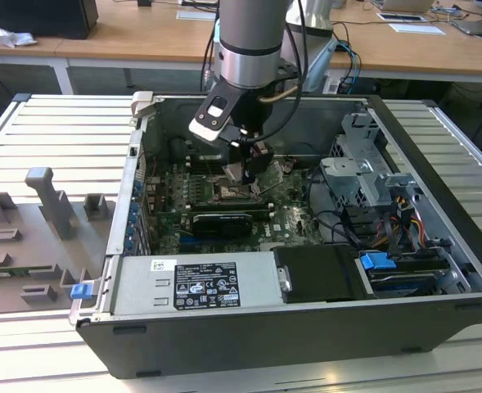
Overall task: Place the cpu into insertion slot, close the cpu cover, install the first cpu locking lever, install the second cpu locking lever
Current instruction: 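Place the cpu into insertion slot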
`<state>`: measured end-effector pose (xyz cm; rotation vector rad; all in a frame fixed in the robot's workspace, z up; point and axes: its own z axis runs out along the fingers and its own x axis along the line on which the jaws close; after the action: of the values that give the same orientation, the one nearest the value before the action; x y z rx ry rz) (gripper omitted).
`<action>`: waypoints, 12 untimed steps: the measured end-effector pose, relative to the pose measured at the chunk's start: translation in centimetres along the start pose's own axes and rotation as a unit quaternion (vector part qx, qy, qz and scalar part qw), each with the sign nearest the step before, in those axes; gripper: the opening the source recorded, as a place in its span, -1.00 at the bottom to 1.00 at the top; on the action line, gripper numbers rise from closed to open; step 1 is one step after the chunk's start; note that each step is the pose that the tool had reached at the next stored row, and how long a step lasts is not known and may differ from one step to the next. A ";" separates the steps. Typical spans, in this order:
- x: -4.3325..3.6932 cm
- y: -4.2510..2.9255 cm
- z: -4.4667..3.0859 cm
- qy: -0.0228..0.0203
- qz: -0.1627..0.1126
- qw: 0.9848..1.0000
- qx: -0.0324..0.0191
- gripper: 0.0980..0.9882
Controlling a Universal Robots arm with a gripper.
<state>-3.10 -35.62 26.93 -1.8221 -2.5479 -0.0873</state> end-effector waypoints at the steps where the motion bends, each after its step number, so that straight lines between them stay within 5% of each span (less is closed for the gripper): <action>1: 0.00 -0.01 0.21 0.000 0.001 1.000 0.001 -0.01; 6: -0.01 -0.01 0.63 0.000 0.030 1.000 0.003 -0.01; 12: -0.03 -0.04 1.14 -0.002 0.075 0.997 0.004 -0.01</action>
<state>-3.10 -35.61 25.80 -2.0048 -2.4007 -0.0720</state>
